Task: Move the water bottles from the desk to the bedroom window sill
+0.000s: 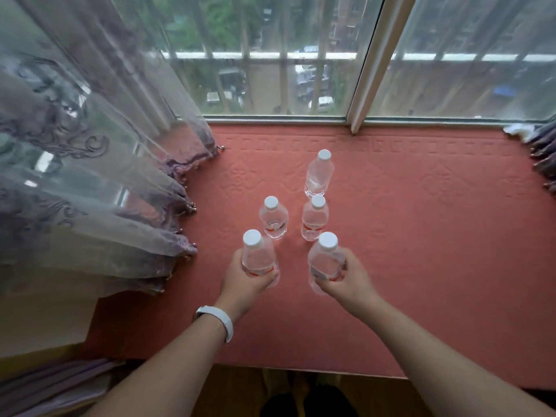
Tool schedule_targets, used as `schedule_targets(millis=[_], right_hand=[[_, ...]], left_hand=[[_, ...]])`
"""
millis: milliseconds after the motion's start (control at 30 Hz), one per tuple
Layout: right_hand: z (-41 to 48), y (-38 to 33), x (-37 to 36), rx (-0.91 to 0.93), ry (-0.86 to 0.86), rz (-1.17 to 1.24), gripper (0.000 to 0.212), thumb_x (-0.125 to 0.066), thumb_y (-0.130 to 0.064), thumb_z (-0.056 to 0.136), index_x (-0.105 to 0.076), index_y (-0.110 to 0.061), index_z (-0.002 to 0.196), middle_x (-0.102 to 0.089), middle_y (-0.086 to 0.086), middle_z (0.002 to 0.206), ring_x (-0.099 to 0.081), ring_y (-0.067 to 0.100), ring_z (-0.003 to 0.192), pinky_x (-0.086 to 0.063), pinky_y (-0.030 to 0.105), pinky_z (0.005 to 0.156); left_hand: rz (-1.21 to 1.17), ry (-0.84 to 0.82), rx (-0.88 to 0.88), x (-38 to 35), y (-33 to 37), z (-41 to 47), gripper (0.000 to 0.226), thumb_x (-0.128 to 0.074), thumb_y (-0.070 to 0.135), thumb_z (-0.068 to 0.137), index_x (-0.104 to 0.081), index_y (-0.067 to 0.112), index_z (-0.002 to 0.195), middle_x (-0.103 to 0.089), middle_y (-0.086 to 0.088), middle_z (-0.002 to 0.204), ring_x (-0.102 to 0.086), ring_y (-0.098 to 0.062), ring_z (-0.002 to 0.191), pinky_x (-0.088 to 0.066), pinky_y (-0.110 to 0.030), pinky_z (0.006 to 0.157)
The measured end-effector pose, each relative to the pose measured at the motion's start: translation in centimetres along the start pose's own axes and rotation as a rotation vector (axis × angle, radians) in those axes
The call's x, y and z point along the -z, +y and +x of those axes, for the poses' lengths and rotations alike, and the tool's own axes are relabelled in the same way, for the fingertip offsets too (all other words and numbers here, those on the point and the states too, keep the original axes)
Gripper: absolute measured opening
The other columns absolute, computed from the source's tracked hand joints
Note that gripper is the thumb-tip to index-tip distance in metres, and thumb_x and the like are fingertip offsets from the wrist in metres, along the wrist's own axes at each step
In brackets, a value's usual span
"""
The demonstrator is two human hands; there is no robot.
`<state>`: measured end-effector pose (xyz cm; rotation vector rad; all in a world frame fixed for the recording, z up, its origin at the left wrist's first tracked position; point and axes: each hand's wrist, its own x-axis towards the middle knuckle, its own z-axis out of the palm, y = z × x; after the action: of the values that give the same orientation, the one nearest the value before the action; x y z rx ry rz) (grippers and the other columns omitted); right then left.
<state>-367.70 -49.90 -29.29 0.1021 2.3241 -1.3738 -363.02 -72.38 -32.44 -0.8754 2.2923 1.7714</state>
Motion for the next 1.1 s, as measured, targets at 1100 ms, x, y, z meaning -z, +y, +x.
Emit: schedule_targets(millis=[1100], right_hand=[[5.7,7.4,-4.4,-0.075,-0.033,-0.074,0.059,-0.08,-0.022,0.068,-0.046,-0.035,0.115,-0.058,-0.007,0.114,-0.056,0.013,0.106,-0.044,0.03,0.086]], left_hand=[[0.102,0.035,0.053,-3.0,-5.7,4.5,0.073,-0.092,0.016,0.064,-0.049,0.023,0.123,-0.064,0.007,0.112,-0.063,0.005,0.095,-0.049,-0.01,0.081]])
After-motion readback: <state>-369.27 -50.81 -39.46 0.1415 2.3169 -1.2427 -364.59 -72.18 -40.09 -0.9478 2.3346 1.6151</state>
